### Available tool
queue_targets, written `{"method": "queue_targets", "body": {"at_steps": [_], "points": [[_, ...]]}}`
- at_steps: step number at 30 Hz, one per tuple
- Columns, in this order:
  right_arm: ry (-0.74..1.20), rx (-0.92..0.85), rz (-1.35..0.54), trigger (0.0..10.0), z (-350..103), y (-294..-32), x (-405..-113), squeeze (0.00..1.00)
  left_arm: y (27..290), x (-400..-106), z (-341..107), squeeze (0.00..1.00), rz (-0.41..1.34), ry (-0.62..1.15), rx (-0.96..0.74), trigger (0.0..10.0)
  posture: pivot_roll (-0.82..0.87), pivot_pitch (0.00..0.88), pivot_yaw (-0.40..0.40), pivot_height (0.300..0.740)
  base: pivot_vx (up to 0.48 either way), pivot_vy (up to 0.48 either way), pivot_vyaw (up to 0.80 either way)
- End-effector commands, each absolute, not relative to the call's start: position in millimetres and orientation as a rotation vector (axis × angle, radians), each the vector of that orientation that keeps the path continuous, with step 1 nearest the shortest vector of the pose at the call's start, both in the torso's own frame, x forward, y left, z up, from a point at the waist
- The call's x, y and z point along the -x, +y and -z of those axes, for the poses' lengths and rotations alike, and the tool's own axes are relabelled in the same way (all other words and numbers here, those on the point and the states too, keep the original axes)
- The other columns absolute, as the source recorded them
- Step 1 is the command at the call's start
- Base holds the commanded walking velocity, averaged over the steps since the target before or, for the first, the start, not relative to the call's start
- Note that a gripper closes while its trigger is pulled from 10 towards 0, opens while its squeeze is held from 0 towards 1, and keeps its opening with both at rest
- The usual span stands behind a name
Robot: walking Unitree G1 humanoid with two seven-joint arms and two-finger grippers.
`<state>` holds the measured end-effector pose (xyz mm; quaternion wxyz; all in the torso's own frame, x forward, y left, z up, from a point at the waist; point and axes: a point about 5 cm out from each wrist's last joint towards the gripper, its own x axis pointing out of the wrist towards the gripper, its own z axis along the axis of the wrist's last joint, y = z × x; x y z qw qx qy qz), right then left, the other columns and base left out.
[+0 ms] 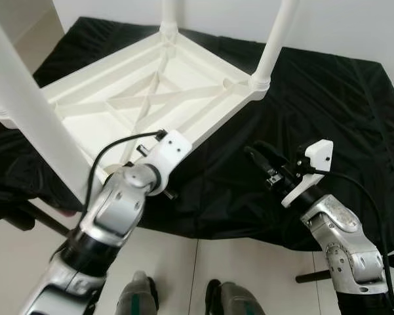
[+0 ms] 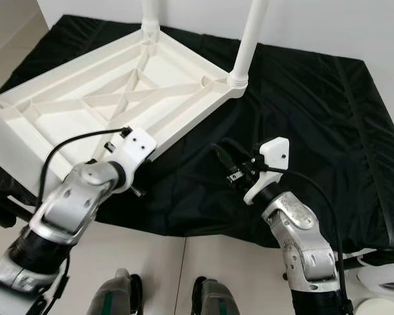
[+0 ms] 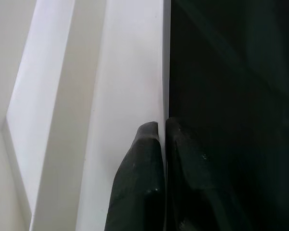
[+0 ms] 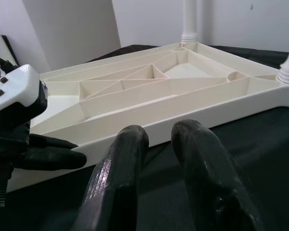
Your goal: Building children table
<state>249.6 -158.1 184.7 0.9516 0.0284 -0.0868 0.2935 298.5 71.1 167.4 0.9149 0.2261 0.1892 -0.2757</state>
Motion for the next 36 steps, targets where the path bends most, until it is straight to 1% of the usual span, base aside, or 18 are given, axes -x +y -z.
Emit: {"method": "queue_targets", "body": {"at_steps": [1,2,3,5,7,8,10,11,13,14,15,17,18,20,30,34,35,36], "points": [[-0.175,-0.062,-0.592,10.0,-184.9,-156.8,-247.5,0.00,55.0,-303.5,-190.5,0.00,0.565,0.265,-0.409,10.0,-0.02,0.120,-0.005,0.740,0.000,0.000,0.00],[-0.175,-0.062,-0.592,10.0,-184.9,-156.8,-247.5,0.00,55.0,-303.5,-190.5,0.00,0.565,0.265,-0.409,10.0,-0.02,0.120,-0.005,0.740,0.000,0.000,0.00],[-0.176,-0.066,-0.589,10.0,-184.8,-156.0,-247.1,0.00,48.7,-305.4,-192.8,0.00,0.569,0.256,-0.391,10.0,-0.02,0.118,0.000,0.740,0.000,0.000,0.00],[-0.176,-0.066,-0.589,10.0,-184.8,-156.0,-247.1,0.00,48.7,-305.4,-192.8,0.00,0.569,0.256,-0.391,10.0,-0.02,0.118,0.000,0.740,0.000,0.000,0.00],[-0.179,-0.069,-0.584,10.0,-184.6,-154.5,-246.7,0.00,31.8,-311.0,-198.2,0.00,0.576,0.233,-0.346,10.0,-0.02,0.117,0.008,0.740,0.000,0.000,0.00],[-0.179,-0.069,-0.584,10.0,-184.6,-154.5,-246.7,0.00,31.8,-311.0,-198.2,0.00,0.576,0.233,-0.346,10.0,-0.02,0.117,0.008,0.740,0.000,0.000,0.00],[-0.181,-0.070,-0.581,10.0,-184.7,-153.8,-246.6,0.00,23.5,-313.5,-200.5,0.00,0.581,0.223,-0.333,10.0,-0.02,0.115,0.012,0.740,0.000,0.000,0.00],[-0.186,-0.073,-0.576,10.0,-185.0,-153.0,-246.5,0.00,3.5,-318.3,-206.4,0.00,0.599,0.196,-0.312,10.0,-0.03,0.114,0.021,0.740,0.000,0.000,0.00],[-0.186,-0.073,-0.576,10.0,-185.0,-153.0,-246.5,0.00,3.5,-318.3,-206.4,0.00,0.599,0.196,-0.312,10.0,-0.03,0.114,0.021,0.740,0.000,0.000,0.00],[-0.188,-0.073,-0.574,10.0,-185.2,-152.7,-246.5,0.00,-4.0,-319.6,-208.3,0.00,0.608,0.188,-0.304,10.0,-0.03,0.114,0.021,0.740,0.000,0.000,0.00],[-0.188,-0.073,-0.574,10.0,-185.2,-152.7,-246.5,0.00,-4.0,-319.6,-208.3,0.00,0.608,0.188,-0.304,10.0,-0.03,0.114,0.021,0.740,0.000,0.000,0.00],[-0.194,-0.076,-0.568,10.0,-186.0,-151.8,-245.9,0.00,-19.4,-321.8,-212.4,0.00,0.626,0.167,-0.302,10.0,-0.04,0.117,0.031,0.740,0.000,0.000,0.00],[-0.194,-0.076,-0.568,10.0,-186.0,-151.8,-245.9,0.00,-19.4,-321.8,-212.4,0.00,0.626,0.167,-0.302,10.0,-0.04,0.117,0.031,0.740,0.000,0.000,0.00],[-0.196,-0.079,-0.562,10.0,-186.5,-151.0,-245.0,0.00,-29.6,-323.2,-215.8,0.00,0.634,0.155,-0.301,10.0,-0.04,0.121,0.037,0.740,0.000,0.000,0.00],[-0.197,-0.086,-0.553,10.0,-184.6,-148.6,-243.9,0.00,-43.9,-324.7,-222.9,0.00,0.631,0.106,-0.325,10.0,-0.02,0.133,0.038,0.740,0.000,0.000,0.00],[-0.198,-0.089,-0.556,10.0,-184.6,-147.2,-244.6,0.00,-43.3,-327.3,-223.4,0.00,0.627,0.092,-0.322,10.0,-0.02,0.134,0.037,0.740,0.000,0.000,0.00],[-0.199,-0.090,-0.557,10.0,-184.6,-146.6,-245.0,0.00,-42.6,-328.0,-224.5,1.00,0.641,0.083,-0.301,10.0,-0.02,0.136,0.036,0.740,0.000,0.000,0.00],[-0.199,-0.090,-0.557,10.0,-184.6,-146.6,-245.0,0.00,-42.6,-328.0,-224.5,1.00,0.641,0.083,-0.301,10.0,-0.02,0.136,0.036,0.740,0.000,0.000,0.00]]}}
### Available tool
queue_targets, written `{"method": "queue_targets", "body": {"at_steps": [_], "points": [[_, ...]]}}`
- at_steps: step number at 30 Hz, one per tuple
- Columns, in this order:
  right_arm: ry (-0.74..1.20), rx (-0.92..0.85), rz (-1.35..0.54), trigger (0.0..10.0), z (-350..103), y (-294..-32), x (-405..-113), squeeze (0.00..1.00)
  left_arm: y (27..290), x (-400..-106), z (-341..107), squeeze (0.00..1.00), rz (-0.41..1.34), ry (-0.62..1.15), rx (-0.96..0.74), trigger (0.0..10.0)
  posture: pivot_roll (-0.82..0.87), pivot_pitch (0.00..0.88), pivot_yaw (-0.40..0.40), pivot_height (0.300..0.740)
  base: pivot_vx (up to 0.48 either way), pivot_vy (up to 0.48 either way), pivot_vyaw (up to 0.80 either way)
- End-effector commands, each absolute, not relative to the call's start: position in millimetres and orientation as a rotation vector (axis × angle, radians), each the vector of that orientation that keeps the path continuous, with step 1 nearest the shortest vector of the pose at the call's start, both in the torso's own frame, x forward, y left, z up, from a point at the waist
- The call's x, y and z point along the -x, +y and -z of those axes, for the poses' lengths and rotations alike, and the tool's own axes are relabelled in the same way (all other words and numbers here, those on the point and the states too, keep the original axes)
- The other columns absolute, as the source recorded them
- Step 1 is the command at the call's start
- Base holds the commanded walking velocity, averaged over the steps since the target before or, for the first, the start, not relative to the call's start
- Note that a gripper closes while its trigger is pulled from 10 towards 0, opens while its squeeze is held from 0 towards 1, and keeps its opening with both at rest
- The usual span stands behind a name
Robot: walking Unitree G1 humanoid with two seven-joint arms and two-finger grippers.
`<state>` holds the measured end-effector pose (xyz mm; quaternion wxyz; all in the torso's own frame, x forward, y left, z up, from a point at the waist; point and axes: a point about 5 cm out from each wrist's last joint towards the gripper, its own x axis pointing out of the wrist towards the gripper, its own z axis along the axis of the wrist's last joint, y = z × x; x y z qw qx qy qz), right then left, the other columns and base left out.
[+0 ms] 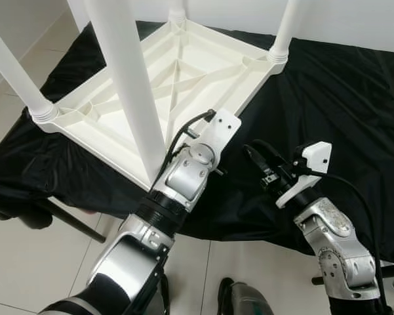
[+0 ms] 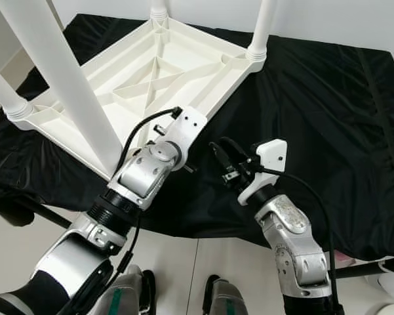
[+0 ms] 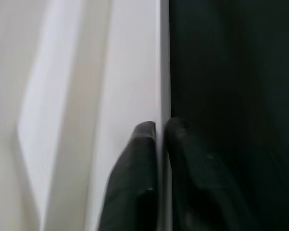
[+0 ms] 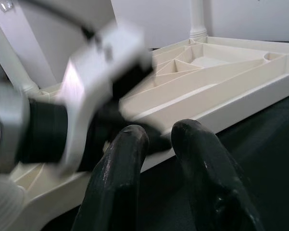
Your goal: Building children table
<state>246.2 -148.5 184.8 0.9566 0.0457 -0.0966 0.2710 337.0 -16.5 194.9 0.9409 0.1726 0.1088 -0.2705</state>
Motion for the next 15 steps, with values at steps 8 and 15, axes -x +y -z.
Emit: {"method": "queue_targets", "body": {"at_steps": [8,15], "points": [[-0.198,-0.094,-0.557,10.0,-184.0,-145.5,-245.7,0.00,-41.5,-323.1,-240.6,1.00,0.721,-0.040,-0.232,10.0,-0.01,0.136,0.034,0.740,0.000,0.000,0.00],[-0.200,-0.097,-0.551,10.0,-181.8,-146.2,-252.5,0.00,-32.2,-291.4,-270.1,0.00,0.834,-0.329,-0.237,10.0,0.02,0.131,0.011,0.740,0.000,0.000,0.00]]}}
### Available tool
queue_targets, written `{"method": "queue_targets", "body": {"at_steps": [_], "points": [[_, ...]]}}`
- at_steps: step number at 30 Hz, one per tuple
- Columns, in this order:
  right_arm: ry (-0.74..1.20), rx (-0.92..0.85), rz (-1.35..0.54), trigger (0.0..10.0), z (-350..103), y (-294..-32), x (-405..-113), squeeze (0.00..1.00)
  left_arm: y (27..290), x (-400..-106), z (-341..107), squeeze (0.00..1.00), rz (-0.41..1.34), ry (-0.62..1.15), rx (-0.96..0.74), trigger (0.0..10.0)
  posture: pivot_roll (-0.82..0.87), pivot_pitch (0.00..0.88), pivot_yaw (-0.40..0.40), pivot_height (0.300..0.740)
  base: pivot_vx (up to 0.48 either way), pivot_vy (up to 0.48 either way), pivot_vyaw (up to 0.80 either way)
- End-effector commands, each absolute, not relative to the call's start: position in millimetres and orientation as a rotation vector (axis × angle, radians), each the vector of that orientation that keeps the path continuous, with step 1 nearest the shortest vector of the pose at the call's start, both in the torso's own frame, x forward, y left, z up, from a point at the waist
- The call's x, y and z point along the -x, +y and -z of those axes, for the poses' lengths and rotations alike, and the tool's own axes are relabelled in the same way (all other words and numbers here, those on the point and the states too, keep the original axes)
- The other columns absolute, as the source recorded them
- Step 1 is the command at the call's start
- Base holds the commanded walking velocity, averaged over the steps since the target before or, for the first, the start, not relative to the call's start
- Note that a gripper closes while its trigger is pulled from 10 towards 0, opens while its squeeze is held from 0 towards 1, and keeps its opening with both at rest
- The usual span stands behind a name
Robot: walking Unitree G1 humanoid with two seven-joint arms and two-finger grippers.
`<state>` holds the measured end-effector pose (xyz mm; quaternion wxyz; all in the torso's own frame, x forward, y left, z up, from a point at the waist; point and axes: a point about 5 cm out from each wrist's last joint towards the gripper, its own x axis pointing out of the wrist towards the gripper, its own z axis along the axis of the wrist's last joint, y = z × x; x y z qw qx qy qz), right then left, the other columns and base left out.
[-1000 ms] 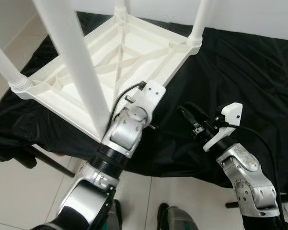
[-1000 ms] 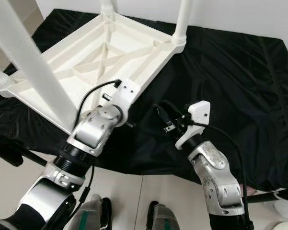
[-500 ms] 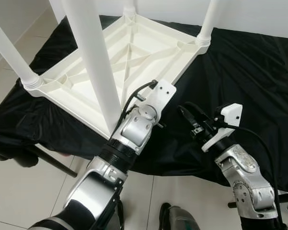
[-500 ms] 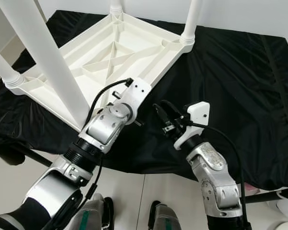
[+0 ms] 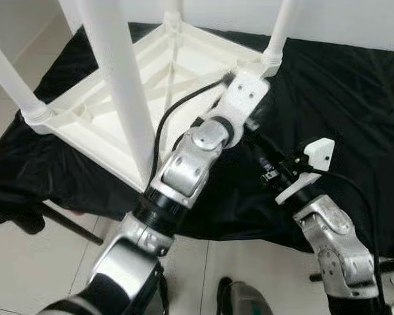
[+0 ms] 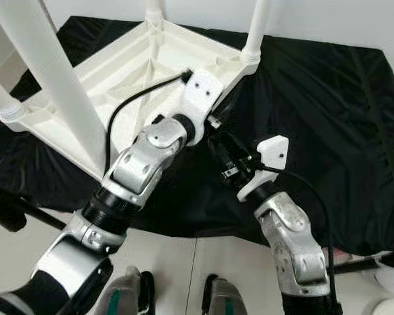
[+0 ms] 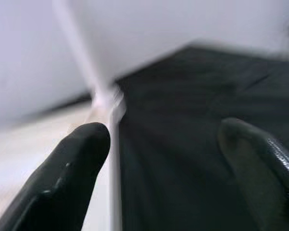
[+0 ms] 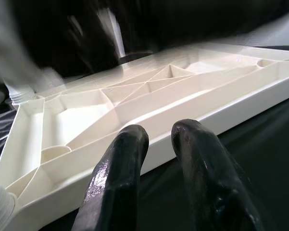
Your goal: Building children table
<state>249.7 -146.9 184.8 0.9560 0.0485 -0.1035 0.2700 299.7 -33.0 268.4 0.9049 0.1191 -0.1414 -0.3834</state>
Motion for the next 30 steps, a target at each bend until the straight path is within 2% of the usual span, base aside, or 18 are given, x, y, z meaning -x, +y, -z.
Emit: {"method": "queue_targets", "body": {"at_steps": [1,5,7,11,13,19,21,25,30], "points": [[-0.200,-0.097,-0.551,10.0,-181.8,-146.2,-252.5,0.00,-32.2,-291.4,-270.1,0.00,0.834,-0.329,-0.237,10.0,0.02,0.131,0.011,0.740,0.000,0.000,0.00],[-0.209,-0.096,-0.539,10.0,-181.1,-146.8,-257.7,0.00,-27.5,-285.9,-274.5,0.00,0.836,-0.394,-0.211,10.0,0.03,0.125,0.005,0.740,0.000,0.000,0.00],[-0.249,-0.104,-0.493,10.0,-183.2,-149.8,-272.1,0.00,-13.1,-280.9,-284.4,0.00,0.767,-0.497,-0.148,10.0,0.05,0.110,-0.012,0.740,0.000,0.000,0.00],[-0.267,-0.109,-0.469,10.0,-183.5,-151.4,-283.3,0.00,-0.2,-278.7,-289.8,0.00,0.708,-0.553,-0.101,10.0,0.05,0.102,-0.019,0.740,0.000,0.000,0.00],[-0.274,-0.097,-0.461,10.0,-182.8,-152.3,-295.9,0.00,15.0,-277.5,-295.8,0.00,0.606,-0.643,-0.110,10.0,0.07,0.089,-0.032,0.740,0.000,0.000,0.00],[-0.280,-0.101,-0.469,10.0,-184.3,-152.7,-311.2,0.00,35.4,-275.6,-302.0,0.00,0.487,-0.734,-0.145,10.0,0.09,0.076,-0.045,0.740,0.000,0.000,0.00],[-0.281,-0.086,-0.475,10.0,-184.8,-152.6,-320.1,0.00,49.3,-274.3,-306.7,0.00,0.396,-0.790,-0.168,10.0,0.09,0.069,-0.052,0.740,0.000,0.000,0.00],[-0.277,-0.074,-0.477,10.0,-181.9,-152.4,-332.6,0.00,59.4,-271.8,-308.9,0.00,0.337,-0.840,-0.208,10.0,0.10,0.060,-0.057,0.740,0.000,0.000,0.00],[-0.276,-0.090,-0.490,10.0,-181.1,-145.3,-347.9,0.00,59.0,-267.8,-307.3,0.00,0.353,-0.868,-0.231,10.0,0.11,0.059,-0.060,0.740,0.000,0.000,0.00]]}}
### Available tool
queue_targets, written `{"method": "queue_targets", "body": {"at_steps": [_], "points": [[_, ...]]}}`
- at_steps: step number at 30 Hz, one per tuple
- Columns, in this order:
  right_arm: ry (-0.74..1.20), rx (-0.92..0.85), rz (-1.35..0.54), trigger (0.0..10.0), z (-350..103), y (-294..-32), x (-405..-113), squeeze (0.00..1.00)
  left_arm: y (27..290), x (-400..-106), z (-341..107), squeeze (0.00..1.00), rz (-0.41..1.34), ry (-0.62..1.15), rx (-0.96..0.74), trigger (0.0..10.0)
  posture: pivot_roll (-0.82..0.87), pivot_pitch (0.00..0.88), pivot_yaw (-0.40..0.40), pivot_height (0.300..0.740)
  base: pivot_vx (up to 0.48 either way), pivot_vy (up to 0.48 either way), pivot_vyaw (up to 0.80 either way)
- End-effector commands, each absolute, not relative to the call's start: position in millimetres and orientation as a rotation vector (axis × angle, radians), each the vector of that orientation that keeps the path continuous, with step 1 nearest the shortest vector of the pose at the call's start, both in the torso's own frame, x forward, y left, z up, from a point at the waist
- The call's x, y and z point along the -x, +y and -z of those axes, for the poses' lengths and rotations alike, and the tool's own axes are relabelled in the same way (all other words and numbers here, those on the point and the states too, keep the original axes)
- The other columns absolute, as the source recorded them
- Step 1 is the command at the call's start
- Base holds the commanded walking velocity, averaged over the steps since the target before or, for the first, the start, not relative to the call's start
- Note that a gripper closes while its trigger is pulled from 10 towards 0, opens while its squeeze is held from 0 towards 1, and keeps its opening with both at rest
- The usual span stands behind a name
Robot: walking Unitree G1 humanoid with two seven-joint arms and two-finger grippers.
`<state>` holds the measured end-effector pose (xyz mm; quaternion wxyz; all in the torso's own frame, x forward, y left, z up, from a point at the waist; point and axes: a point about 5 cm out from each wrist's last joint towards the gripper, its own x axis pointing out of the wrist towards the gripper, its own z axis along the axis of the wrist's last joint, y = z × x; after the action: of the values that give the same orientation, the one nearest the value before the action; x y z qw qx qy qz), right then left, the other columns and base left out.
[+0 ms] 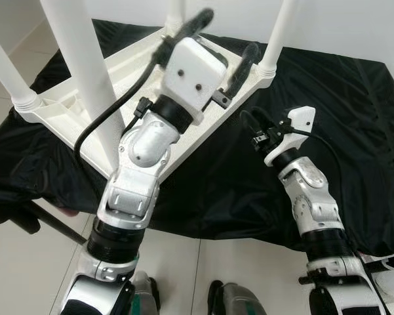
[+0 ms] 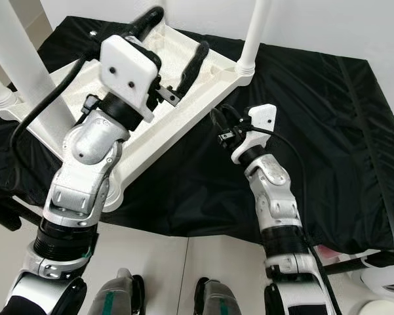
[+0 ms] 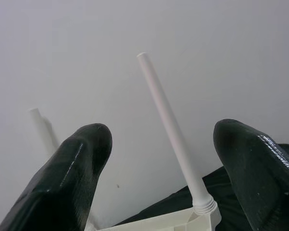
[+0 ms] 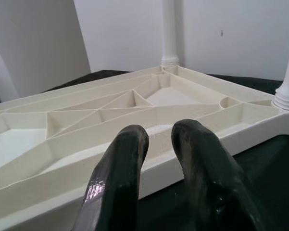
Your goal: Building children table
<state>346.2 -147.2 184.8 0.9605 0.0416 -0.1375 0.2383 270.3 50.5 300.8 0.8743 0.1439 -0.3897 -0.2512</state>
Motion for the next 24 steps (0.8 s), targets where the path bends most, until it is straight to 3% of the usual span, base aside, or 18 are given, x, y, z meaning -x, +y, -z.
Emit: {"method": "queue_targets", "body": {"at_steps": [1,7,24], "points": [[-0.278,-0.090,-0.503,10.0,-182.5,-141.8,-350.1,0.00,56.5,-265.8,-307.4,0.00,0.375,-0.872,-0.232,10.0,0.12,0.066,-0.063,0.740,0.000,0.000,0.00],[-0.288,-0.090,-0.537,10.0,-186.1,-133.3,-357.6,0.00,53.5,-259.9,-307.2,0.00,0.395,-0.905,-0.250,10.0,0.12,0.072,-0.068,0.740,0.000,0.000,0.00],[-0.229,-0.071,-0.598,10.0,-188.7,-114.7,-384.4,0.00,83.5,-240.0,-319.5,0.00,0.192,-1.023,-0.342,10.0,0.17,0.110,-0.111,0.740,0.000,0.000,0.00]]}}
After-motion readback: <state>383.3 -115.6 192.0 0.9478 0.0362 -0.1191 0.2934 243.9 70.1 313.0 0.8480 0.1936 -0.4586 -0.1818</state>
